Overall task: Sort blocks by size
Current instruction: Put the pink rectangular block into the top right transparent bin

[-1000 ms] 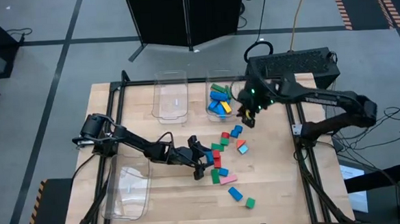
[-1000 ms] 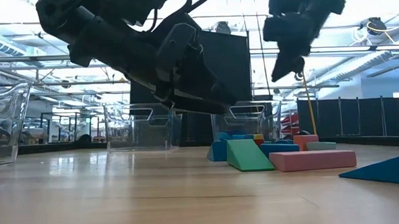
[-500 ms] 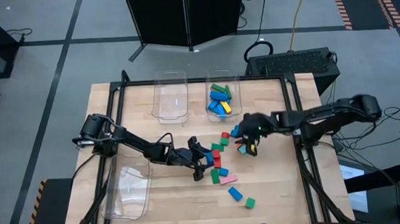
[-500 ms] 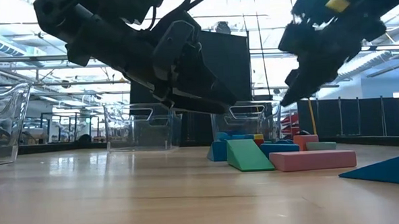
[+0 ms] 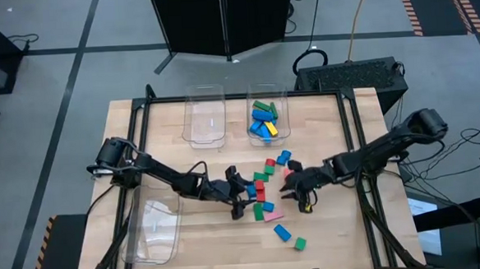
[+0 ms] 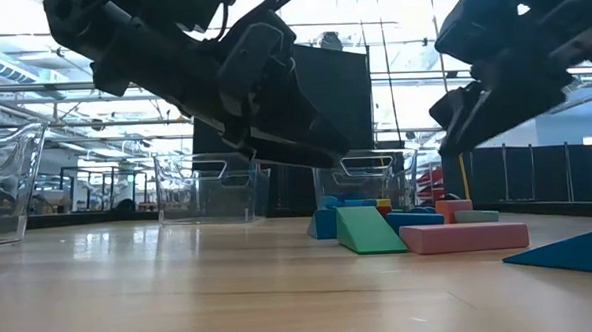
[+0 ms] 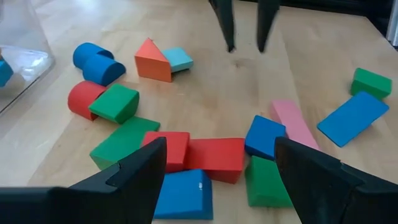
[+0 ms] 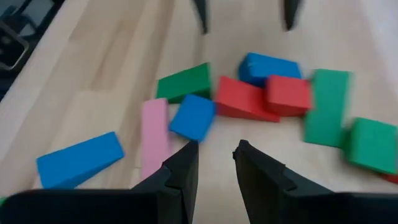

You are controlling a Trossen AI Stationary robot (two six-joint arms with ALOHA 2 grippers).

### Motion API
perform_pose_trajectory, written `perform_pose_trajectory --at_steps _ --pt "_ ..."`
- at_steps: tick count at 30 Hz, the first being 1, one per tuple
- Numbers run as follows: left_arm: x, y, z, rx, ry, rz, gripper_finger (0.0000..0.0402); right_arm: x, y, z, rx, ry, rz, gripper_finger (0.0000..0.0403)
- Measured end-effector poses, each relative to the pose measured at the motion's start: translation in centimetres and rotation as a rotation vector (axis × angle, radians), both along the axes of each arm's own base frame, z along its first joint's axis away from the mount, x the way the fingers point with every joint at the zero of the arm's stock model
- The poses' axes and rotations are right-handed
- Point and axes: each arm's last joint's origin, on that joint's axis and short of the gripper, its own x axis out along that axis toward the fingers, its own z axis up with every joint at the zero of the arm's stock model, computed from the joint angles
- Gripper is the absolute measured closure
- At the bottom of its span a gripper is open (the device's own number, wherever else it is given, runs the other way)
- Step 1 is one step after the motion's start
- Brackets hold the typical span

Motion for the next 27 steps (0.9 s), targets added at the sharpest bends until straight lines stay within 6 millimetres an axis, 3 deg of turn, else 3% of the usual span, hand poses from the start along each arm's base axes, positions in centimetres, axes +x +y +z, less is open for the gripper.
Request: perform_pose_trajectory --at_steps 7,14,21,27 --pt "-0.1 -0.2 0.0 0.007 -0.002 0.006 0.0104 0.9 2.0 -2.0 0.016 0.003 0.049 0.0281" --pt "-0.1 -0.2 0.0 0.008 -0.002 0.009 0.0104 1.3 3.4 -4.4 -0.004 0.030 0.098 0.0234" --pt "-0.1 -0.2 0.0 0.010 -0.003 0.012 0.0104 1.4 4.3 -5.8 -0.007 0.044 0.127 0.0181" --pt "-0.1 -0.2 0.0 0.010 -0.003 0.012 0.0104 1.6 4.3 -6.5 -0.005 0.056 0.079 0.0173"
